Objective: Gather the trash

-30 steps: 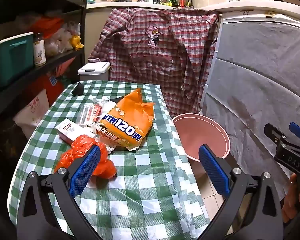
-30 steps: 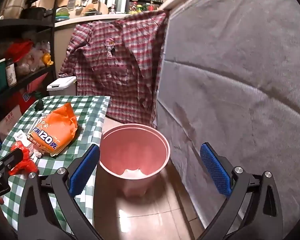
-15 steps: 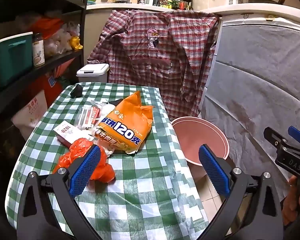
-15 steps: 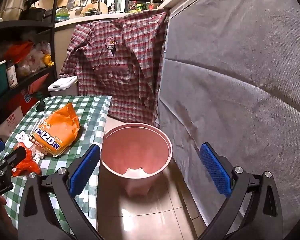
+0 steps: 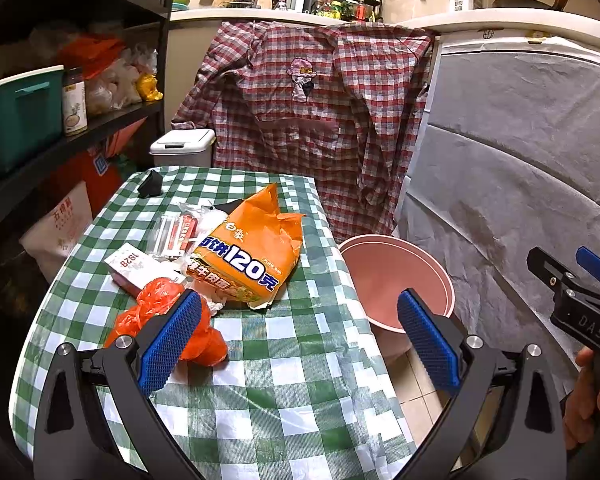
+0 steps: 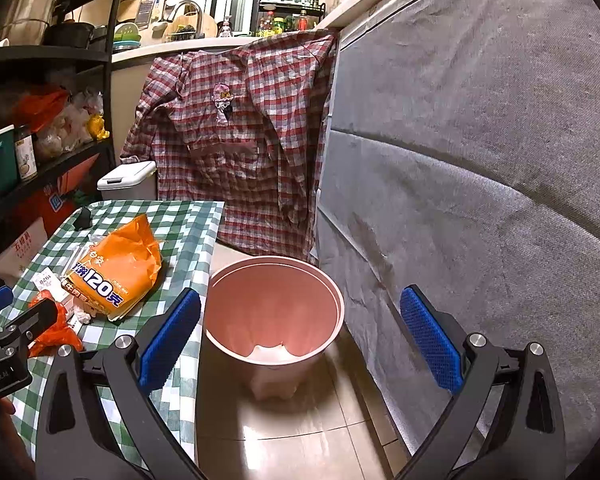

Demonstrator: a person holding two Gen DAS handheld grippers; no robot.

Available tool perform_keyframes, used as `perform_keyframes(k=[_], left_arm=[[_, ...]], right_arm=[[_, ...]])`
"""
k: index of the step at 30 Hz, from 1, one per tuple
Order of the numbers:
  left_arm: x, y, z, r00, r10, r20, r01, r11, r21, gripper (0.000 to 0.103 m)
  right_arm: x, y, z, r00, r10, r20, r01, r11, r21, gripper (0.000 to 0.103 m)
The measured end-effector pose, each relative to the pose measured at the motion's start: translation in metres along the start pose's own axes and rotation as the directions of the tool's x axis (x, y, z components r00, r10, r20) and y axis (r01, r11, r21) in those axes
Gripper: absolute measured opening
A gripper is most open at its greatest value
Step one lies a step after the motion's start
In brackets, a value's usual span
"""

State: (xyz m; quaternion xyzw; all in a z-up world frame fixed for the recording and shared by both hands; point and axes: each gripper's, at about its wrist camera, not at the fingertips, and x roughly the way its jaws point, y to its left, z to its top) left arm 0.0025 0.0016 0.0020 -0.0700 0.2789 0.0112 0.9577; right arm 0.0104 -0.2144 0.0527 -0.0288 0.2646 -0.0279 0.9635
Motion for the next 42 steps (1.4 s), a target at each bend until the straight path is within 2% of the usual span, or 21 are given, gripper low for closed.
perform_keyframes(k=[42], left_arm=[[-0.004,-0.010,0.003,1.000,-0.003,0.005,0.003,1.000,0.004,0.095]], right_arm=[[-0.003,-0.003,0.000,1.000,-0.003,0.016,0.003,1.000,-0.007,0.095]])
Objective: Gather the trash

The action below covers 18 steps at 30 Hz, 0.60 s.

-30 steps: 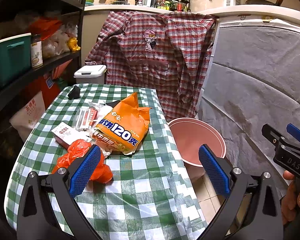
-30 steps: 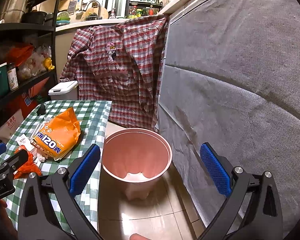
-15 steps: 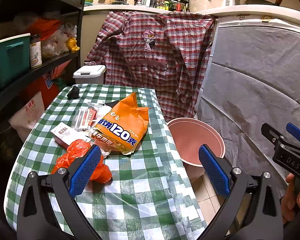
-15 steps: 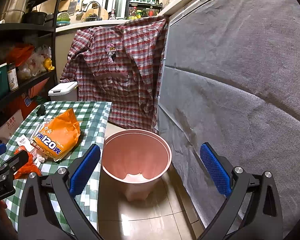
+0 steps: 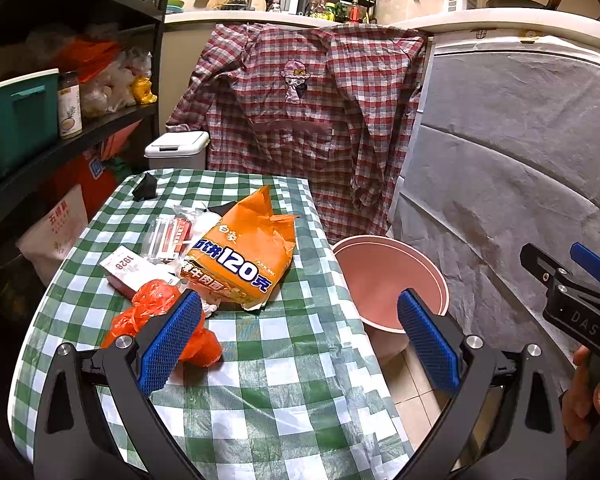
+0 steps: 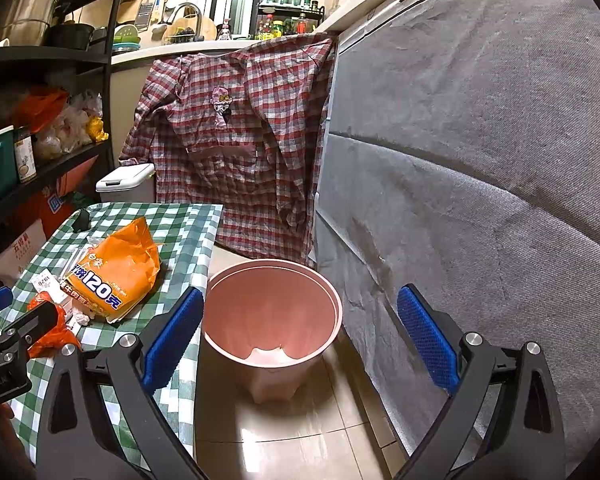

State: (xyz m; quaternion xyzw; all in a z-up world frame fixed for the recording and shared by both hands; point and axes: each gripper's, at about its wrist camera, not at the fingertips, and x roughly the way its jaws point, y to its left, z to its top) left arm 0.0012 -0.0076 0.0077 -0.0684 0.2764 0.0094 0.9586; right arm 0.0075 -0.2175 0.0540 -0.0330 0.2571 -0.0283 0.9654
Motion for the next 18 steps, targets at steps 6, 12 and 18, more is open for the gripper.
perform_keyframes(k=[6,12,18], left_arm=[[-0.0002,-0.0013,0.0002,1.000,0.000,0.000,0.000,1.000,0.001,0.095],[-0.0003,-0.0011,0.0003,1.000,0.000,0.001,0.000,1.000,-0.002,0.095],[-0.0004,-0.0027,0.0009,1.000,-0.001,0.000,0.001,1.000,0.002,0.095]], right_arm=[[-0.0003,-0.0005,-0.0003,1.000,-0.001,0.002,0.001,1.000,0.001,0.094],[-0.0007,-0.0005,-0.0013,1.000,-0.002,0.002,0.002,1.000,-0.001,0.092],[0.0003,-0.0034,-0.0005,1.000,-0.003,0.005,0.003,1.000,-0.002,0.089]])
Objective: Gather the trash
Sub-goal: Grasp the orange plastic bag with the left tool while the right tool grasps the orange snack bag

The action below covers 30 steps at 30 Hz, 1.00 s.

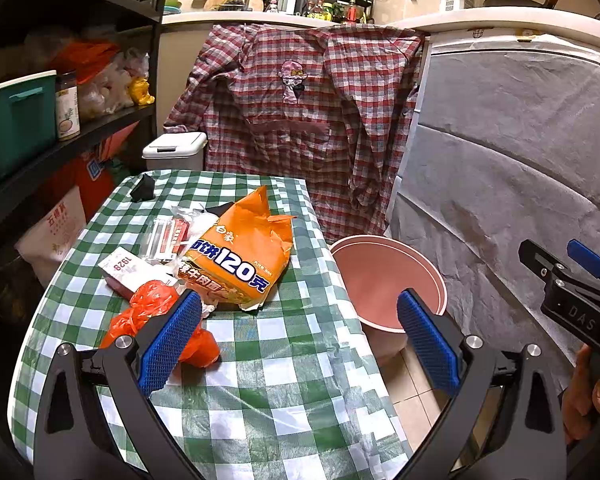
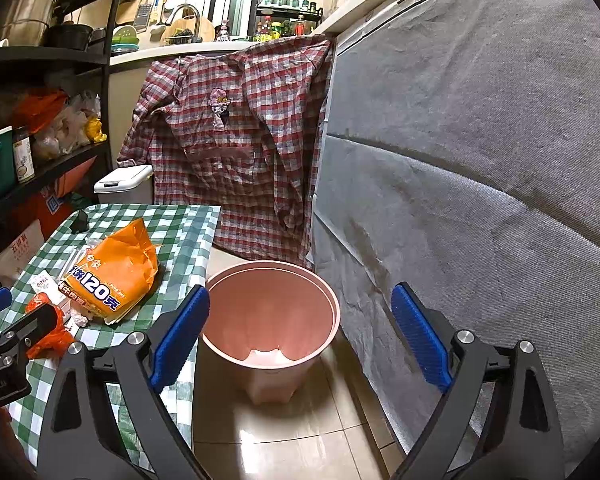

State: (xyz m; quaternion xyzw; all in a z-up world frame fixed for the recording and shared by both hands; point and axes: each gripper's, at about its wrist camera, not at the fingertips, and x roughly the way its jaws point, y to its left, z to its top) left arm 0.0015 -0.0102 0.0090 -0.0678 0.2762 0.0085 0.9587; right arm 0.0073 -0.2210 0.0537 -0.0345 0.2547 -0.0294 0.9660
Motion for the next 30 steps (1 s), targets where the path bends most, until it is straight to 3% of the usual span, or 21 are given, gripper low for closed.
perform_keyframes(k=[4,11,15,21,24,26,28,30], left_arm=[[0.000,-0.004,0.001,1.000,-0.007,0.004,0.007,1.000,0.001,0.093],[-0.008,-0.008,0.009,0.998,0.026,0.049,-0.029,0.998,0.054,0.075],[-0.012,0.008,0.030,0.999,0.024,0.044,-0.027,0.998,0.055,0.060],[-0.019,0.054,0.083,0.998,0.002,0.057,-0.005,0.999,0.050,0.050],[-0.019,0.079,0.103,0.997,-0.002,0.082,-0.005,0.996,0.092,0.041],[-0.017,0.095,0.111,0.995,0.011,0.102,-0.022,0.994,0.109,0.037],[-0.008,0.115,0.116,0.996,0.011,0.086,-0.020,0.995,0.099,0.030],[0.001,0.133,0.112,0.998,0.018,0.058,-0.023,0.995,0.092,0.029]], right_arm=[[0.000,-0.001,0.001,1.000,-0.007,0.005,0.007,1.000,-0.002,0.083],[-0.003,-0.008,0.009,0.999,0.024,0.038,-0.026,0.999,0.047,0.061],[-0.007,-0.003,0.024,0.995,0.076,0.061,-0.079,0.995,0.053,0.056],[-0.018,0.015,0.057,0.981,0.164,0.105,-0.169,0.985,0.045,0.049],[-0.016,0.028,0.076,0.963,0.246,0.112,-0.253,0.966,0.046,0.036],[-0.011,0.039,0.089,0.938,0.332,0.097,-0.337,0.941,0.042,0.018],[-0.001,0.057,0.100,0.909,0.409,0.076,-0.412,0.911,0.021,0.010],[0.003,0.077,0.103,0.887,0.458,0.063,-0.458,0.889,-0.014,0.009]])
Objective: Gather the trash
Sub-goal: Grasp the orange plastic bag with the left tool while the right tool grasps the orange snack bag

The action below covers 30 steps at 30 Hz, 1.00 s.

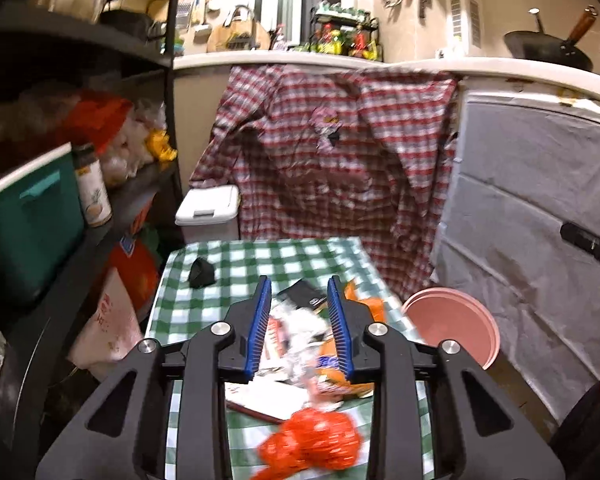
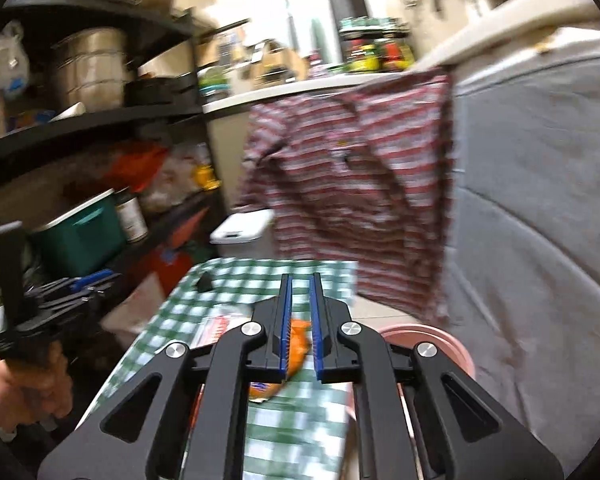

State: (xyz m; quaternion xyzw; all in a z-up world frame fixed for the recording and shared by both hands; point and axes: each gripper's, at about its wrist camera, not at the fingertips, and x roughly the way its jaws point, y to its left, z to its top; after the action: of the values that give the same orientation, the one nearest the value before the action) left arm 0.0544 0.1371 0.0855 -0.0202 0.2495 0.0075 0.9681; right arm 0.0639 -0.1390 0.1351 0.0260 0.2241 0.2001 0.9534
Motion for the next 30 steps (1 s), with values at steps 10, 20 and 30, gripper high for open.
perform_keyframes(k=[10,20,30], left_arm=[[0.048,0.035,-0.060,0.948,-0.164,-0.273,0.120,0.978,-0.170,0.029],[0.093,0.001,-0.102,0.840,-0.259,-0.477,0.206,0.965,-0.161,0.069],[0.095,0.008,-0.108,0.800,-0.225,-0.556,0.192,0.974,-0.118,0.048]], right_arm=[[0.086,0.060,-0.055,0.985,0.116,-0.130,-0.129,0.987,-0.093,0.010],[0.126,0.064,-0.076,0.973,0.111,-0.204,-0.133,0.986,-0.096,0.014],[0.146,0.074,-0.085,0.956,0.144,-0.254,-0.170,0.982,-0.083,0.040]])
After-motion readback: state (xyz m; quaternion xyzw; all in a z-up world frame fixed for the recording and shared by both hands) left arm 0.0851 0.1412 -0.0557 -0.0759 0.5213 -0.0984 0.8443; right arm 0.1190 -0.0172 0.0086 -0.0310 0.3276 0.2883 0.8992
